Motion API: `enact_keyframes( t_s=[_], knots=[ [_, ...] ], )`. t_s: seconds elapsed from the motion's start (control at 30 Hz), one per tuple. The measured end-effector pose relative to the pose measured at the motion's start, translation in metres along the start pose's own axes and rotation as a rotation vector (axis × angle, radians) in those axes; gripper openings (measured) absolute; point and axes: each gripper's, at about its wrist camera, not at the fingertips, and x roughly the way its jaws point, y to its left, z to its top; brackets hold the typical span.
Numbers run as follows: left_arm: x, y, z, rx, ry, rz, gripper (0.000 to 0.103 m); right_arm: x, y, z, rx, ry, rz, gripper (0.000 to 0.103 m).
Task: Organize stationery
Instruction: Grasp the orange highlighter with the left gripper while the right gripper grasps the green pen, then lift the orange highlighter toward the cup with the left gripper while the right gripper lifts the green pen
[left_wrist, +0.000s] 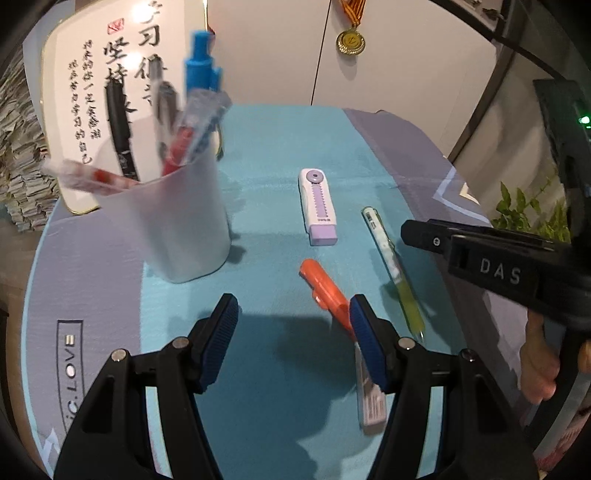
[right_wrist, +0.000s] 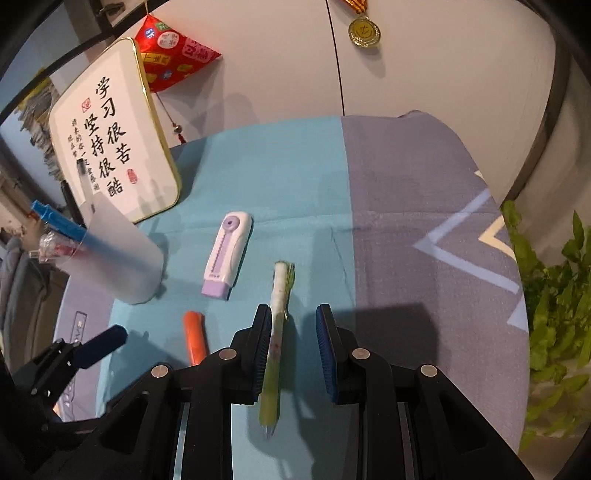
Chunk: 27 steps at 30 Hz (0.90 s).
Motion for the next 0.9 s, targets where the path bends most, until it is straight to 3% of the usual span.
enact_keyframes(
  t_s=[0.33, 0.4, 0.47, 0.53, 0.7, 0.9],
  knots=[
    [0.029, -0.009, 0.009, -0.012, 0.049, 0.015, 0.056, 0.010, -0.007, 0.010, 0.035, -0.010, 0.002, 0.026],
    [0.031, -0.012, 0.012, 0.004, 0.038, 0.031, 0.048, 0.010, -0.007, 0.010, 0.027, -0.017, -0.009, 0.026],
    [0.032, -0.014, 0.014, 0.019, 0.029, 0.045, 0.024, 0.011, -0.006, 0.010, 0.024, -0.017, -0.007, 0.026],
    [0.033, -0.014, 0.015, 0.030, 0.033, 0.043, 0.014, 0.014, -0.004, 0.010, 0.024, -0.006, 0.010, 0.026],
    [0.021, -0.004, 0.003, 0.041, 0.038, -0.005, 0.013, 0.025, 0.000, 0.015, 0.025, 0.024, -0.003, 0.026],
    [-0.018, 0.009, -0.011, 0.067, -0.035, -0.023, 0.013, 0.038, 0.009, 0.022, -0.001, 0.052, -0.046, 0.026]
  ],
)
